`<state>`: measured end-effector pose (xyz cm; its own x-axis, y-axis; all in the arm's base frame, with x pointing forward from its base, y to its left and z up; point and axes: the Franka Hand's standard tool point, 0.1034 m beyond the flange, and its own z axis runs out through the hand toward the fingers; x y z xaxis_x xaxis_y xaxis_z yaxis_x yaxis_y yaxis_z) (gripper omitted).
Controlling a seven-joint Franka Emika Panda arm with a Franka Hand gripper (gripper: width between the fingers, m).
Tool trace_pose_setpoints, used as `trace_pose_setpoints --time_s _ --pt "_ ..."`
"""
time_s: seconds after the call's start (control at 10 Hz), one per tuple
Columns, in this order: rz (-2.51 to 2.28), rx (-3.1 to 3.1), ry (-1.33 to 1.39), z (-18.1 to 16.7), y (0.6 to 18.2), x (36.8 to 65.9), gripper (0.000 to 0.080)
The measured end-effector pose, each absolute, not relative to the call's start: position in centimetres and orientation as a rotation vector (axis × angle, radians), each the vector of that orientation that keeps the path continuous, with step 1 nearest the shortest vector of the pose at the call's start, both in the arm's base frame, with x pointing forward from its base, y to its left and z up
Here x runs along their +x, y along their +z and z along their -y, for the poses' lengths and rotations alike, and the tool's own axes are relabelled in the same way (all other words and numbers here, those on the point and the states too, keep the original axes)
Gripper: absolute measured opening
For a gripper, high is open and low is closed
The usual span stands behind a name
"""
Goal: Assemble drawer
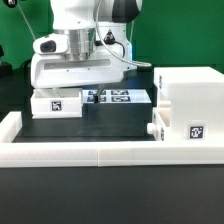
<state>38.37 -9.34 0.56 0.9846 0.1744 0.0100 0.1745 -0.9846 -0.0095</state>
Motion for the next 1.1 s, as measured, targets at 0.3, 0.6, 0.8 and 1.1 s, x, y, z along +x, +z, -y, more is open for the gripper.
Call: trace_pose_setpoints --time_s 0.3,0.6,0.8,1.1 --pt "0.276 -3.121 -0.024 9.34 0.55 38.48 0.0454" --pt "0.276 -3.121 -0.024 9.34 0.55 38.48 0.0118" --pt "0.276 -3.121 -0.024 9.33 0.55 38.48 0.0042" --pt "0.276 -3.121 -0.024 9.33 0.55 38.48 0.0042"
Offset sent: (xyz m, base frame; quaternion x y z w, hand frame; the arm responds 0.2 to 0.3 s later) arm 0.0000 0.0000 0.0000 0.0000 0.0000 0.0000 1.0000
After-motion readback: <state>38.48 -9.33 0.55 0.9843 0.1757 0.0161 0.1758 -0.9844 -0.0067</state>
